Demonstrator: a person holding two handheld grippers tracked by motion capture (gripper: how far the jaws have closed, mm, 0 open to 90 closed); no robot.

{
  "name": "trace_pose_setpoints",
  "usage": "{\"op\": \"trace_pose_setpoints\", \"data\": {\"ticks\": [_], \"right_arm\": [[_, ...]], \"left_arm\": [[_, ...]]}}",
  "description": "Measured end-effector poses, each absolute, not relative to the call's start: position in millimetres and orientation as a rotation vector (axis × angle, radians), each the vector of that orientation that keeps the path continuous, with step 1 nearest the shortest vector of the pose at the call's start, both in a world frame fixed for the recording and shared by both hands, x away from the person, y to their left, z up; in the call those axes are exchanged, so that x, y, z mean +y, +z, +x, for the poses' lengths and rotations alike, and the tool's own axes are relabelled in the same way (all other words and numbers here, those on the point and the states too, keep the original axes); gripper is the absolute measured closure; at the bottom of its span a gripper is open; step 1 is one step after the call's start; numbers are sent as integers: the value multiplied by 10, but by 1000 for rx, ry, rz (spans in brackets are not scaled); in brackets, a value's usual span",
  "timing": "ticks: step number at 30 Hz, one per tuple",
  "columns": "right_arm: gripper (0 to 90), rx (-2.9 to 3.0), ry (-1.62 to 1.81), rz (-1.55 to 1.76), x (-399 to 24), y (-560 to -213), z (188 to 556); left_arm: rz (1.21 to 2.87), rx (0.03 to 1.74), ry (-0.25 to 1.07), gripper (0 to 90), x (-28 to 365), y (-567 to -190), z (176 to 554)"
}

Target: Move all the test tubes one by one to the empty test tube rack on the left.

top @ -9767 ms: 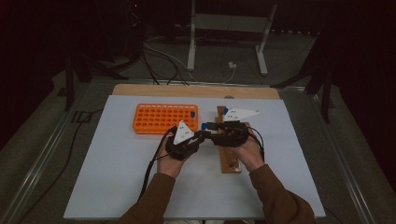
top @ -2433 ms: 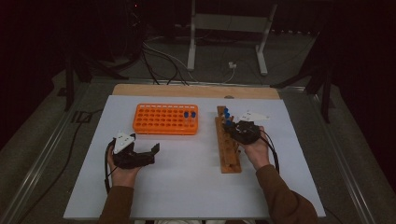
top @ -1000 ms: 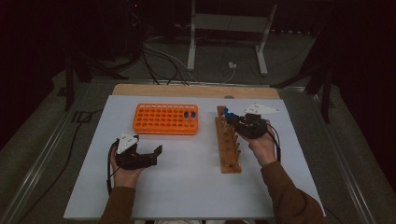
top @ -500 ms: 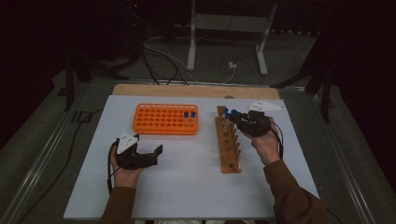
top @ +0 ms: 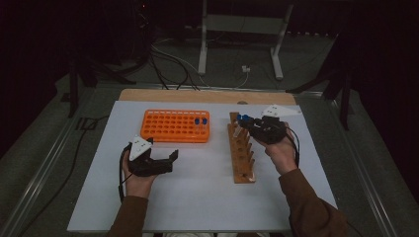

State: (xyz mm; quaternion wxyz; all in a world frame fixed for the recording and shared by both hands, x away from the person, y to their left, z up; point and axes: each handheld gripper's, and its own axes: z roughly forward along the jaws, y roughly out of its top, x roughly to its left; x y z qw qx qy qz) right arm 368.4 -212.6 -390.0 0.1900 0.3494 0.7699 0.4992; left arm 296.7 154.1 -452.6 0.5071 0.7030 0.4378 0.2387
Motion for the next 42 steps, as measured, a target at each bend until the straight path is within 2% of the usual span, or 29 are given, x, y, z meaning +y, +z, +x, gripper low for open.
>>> {"op": "trace_pose_setpoints", "data": {"ticks": [12,32,39,42], "right_arm": [[764,2232,1448,953,-1930,-3954,3632],[763,2341,1469,905,-1650,-4062,3535],[763,2370,1472,883,-1547,-4089,3517],[763,2382,1471,879,-1501,-4099,3509]], "left_arm": [[1707,978,577,25,1246,-4404,3075],[1801,877,534,70,849,-4414,3128],[1842,853,566,82,714,-4421,3117],[1850,843,582,132,662,-4420,3114]]}}
